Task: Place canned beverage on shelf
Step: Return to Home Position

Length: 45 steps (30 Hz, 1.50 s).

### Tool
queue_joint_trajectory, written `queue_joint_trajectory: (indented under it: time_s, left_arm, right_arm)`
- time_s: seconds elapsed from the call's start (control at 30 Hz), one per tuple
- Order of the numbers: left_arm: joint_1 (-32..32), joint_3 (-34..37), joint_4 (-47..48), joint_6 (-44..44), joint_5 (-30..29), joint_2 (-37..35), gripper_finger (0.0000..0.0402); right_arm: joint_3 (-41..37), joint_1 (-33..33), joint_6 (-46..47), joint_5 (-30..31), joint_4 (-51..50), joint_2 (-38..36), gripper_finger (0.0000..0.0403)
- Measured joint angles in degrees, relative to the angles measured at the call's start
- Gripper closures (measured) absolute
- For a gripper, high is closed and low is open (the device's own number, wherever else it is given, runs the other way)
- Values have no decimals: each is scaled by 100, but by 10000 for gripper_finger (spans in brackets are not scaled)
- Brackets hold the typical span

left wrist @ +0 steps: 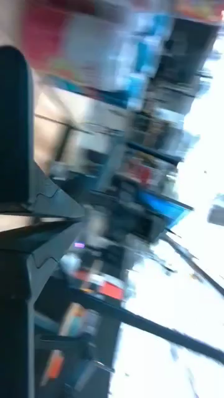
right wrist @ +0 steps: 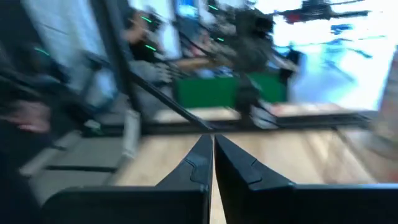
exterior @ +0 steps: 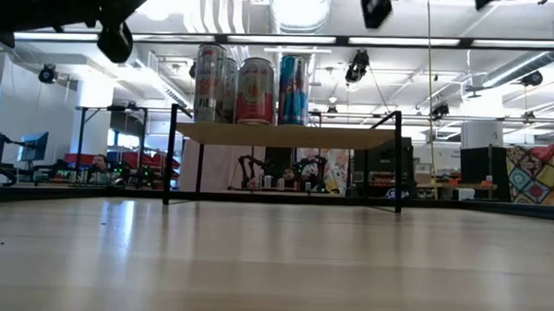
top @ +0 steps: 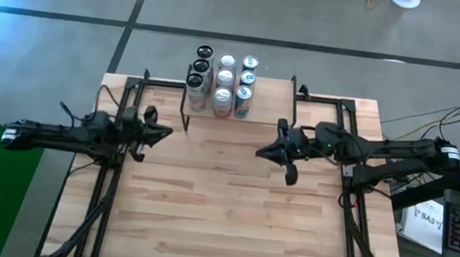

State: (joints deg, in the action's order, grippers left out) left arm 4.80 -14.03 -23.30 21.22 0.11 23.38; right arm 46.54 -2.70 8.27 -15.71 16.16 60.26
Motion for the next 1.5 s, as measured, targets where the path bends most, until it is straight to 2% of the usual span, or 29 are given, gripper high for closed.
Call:
queue_joint_trajectory:
  time_s: [0.07,0.13,0.2,0.33,0.5,0.7,0.83,0.97,1.17,1.5]
  left_arm:
    - [1,187,-634,-295,3,-22,399]
    - [0,194,-729,-656,1,-45,396]
    - [0,124,-506,-934,1,-90,394]
    - [-15,100,212,-1387,110,-367,400]
    - [-15,163,1210,-1382,123,-926,400]
    - [-15,494,1496,-1355,155,-1710,401]
    - [-15,830,1577,-1326,111,-2254,401]
    - [-15,1093,1538,-1318,-65,-2312,401]
    - [-26,1336,1436,-1031,-91,-2220,402]
    - [-20,1248,1341,-1491,-115,-2346,402]
  right_arm:
    - [-290,-7,-174,431,-233,-172,394]
    - [-453,-16,-66,724,-500,-290,394]
    - [-532,-14,25,612,-412,-411,394]
    - [-612,-8,-737,14,-478,-946,394]
    - [-1121,-15,-880,75,-813,-1766,394]
    - [-2092,-9,-311,426,-798,-2579,394]
    - [-2363,-7,-186,431,-768,-2915,394]
    - [-2722,-8,-184,430,-446,-3159,394]
    - [-3652,-9,284,432,1090,-3156,394]
    - [-4083,-9,467,364,1109,-3132,394]
